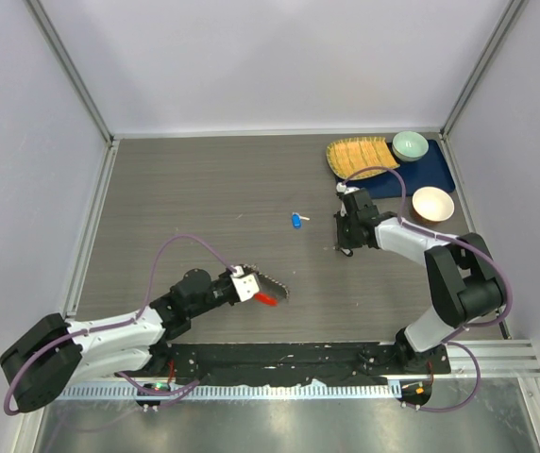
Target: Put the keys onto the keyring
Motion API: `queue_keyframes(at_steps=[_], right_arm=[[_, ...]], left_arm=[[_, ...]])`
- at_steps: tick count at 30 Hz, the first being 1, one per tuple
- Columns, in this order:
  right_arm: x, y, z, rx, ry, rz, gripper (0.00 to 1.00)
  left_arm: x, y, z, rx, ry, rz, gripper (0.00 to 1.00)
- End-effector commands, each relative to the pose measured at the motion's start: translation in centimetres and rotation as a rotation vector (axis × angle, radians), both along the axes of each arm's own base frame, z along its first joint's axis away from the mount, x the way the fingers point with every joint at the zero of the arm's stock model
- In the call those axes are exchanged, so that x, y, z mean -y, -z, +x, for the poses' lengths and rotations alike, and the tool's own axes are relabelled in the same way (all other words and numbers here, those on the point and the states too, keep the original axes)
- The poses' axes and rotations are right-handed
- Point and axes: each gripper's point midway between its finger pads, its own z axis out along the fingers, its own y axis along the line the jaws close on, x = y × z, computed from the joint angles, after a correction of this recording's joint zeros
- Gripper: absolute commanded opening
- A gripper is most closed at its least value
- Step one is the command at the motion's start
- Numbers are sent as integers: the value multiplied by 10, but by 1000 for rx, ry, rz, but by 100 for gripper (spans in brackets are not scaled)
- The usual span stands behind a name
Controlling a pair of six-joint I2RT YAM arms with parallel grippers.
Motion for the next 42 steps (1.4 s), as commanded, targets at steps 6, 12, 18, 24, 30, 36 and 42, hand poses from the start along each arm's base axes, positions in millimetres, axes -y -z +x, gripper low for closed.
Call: queue_keyframes(at_steps=[6,12,18,24,30,36,42], right_arm=[[-23,-68,3,223,-243,82,1],[-56,-121,-22,376,-514,128,1],[-95,-156,-58,521,-804,156,1],[-116,-178,-83,608,-1007,146,1],[-146,-192,-103,659,-1145,138,1],[-164,-182,-113,691,-1259,-10,1],[-172,-165,-120,675,-1311,-113,1]], left_arm=[[13,-44,1,92,35,-122,0],[15,-51,2,106,44,-128,0],[17,-63,4,134,49,-130,0],[18,-72,2,151,63,-144,0],[19,-82,-4,163,86,-188,0],[22,-84,-8,160,111,-205,0],[22,-82,-9,163,112,-220,0]])
